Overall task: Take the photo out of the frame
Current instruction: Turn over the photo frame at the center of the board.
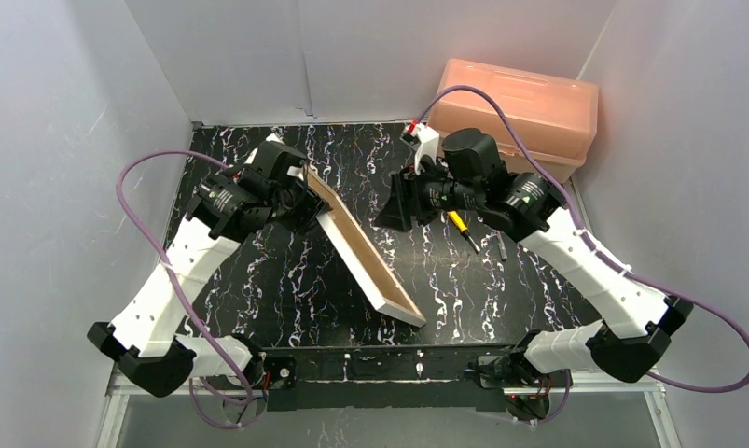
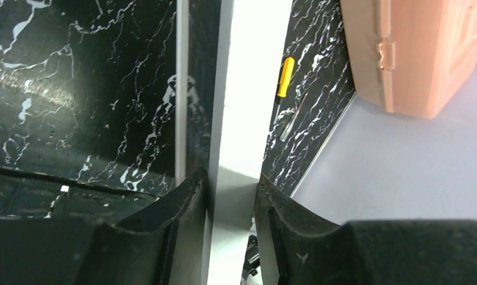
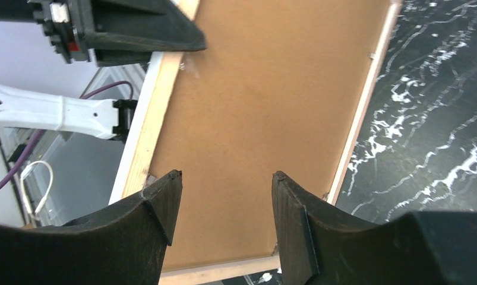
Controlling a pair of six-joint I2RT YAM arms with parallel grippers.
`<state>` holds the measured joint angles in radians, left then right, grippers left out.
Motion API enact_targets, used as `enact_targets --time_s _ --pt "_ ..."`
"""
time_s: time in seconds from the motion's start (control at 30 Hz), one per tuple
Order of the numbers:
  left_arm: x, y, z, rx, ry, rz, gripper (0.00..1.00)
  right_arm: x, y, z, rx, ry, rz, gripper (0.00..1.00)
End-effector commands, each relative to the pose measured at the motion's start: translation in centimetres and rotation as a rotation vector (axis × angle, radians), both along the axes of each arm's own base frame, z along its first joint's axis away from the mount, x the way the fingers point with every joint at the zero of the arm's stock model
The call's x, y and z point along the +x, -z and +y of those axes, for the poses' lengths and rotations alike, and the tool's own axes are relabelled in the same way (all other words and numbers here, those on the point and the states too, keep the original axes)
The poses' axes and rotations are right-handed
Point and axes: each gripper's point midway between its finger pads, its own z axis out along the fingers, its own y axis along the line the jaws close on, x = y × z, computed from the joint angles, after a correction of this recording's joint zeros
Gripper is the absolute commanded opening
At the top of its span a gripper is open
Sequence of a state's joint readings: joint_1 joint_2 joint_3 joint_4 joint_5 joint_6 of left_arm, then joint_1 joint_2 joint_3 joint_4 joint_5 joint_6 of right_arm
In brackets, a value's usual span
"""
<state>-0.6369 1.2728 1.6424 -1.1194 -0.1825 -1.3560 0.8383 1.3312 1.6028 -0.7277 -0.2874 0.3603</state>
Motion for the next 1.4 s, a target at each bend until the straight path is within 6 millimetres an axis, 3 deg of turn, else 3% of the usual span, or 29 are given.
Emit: enact_targets --time_s 0.0,0.2,0.37,0.63,0.77,0.9,1.37 --pt "-1.6 0.2 1.6 -0.009 -0.029 -0.002 0.16 1.5 -2.0 -1.2 0.052 0.113 -0.108 0.64" --pt "-3.1 1.3 2.1 -0.024 0.018 -0.008 0.04 3.3 -0.5 -2.6 -0.017 0.239 -0.127 0.64" --pt "-3.7 2.5 1.2 -0.097 0.108 -0.082 0.03 4.1 0.9 -3.0 -0.059 0.289 -0.111 0.64" --pt "-5.5 5.0 3.0 -0.057 0.15 -0.036 0.0 4.6 1.6 -3.2 -0.083 0.307 -0.111 0.64" --pt "-5.9 6.4 0.4 -0.212 0.292 0.05 0.0 4.7 2.7 -2.8 -0.111 0.297 -0.09 0.64" --pt "-5.0 7.5 -0.4 -0.292 0.344 0.095 0.0 4.6 4.2 -2.3 -0.147 0.267 -0.052 0.64" --pt "-0.6 12.1 4.7 -0.01 0.432 0.264 0.0 6.5 7.0 -2.7 -0.205 0.312 0.008 0.64"
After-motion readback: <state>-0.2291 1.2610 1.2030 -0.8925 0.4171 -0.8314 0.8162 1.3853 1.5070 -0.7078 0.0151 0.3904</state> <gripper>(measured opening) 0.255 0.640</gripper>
